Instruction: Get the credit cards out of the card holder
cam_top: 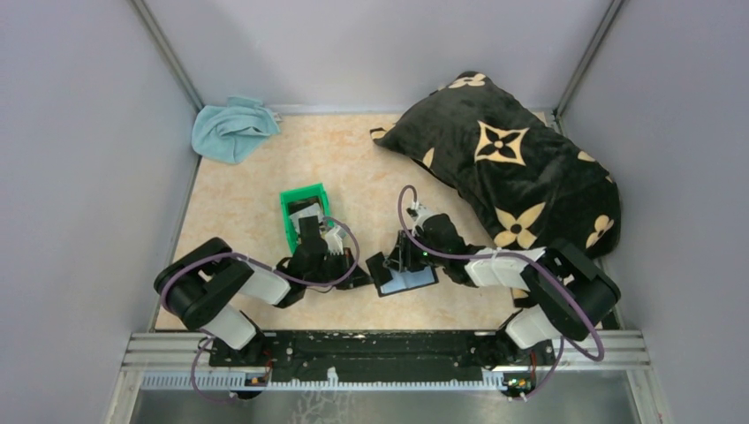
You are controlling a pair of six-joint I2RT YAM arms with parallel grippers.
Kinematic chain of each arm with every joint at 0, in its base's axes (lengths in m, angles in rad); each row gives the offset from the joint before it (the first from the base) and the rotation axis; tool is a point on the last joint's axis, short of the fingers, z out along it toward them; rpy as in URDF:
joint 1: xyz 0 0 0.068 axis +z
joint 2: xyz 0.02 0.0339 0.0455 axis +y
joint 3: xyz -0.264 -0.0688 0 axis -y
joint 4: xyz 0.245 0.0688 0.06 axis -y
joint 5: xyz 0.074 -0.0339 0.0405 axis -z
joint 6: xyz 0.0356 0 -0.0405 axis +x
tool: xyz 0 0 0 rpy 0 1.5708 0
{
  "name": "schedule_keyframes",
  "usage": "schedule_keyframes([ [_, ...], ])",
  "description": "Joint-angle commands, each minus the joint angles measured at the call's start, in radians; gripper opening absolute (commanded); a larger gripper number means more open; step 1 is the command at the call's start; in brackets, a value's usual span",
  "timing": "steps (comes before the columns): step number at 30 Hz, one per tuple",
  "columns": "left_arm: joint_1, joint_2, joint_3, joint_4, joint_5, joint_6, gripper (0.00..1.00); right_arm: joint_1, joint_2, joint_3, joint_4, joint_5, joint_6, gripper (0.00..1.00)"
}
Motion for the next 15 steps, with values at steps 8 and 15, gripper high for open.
schedule_keyframes([
  [8, -0.008, 0.008, -0.013, -0.053, 0.004, 0.014, 0.00, 0.064, 0.075, 0.044, 0.114, -0.061, 0.028, 0.14],
  [15, -0.008, -0.093, -0.006, -0.085, 0.041, 0.074, 0.21, 0.061, -0.069, 0.055, -0.016, -0.005, -0.039, 0.00],
])
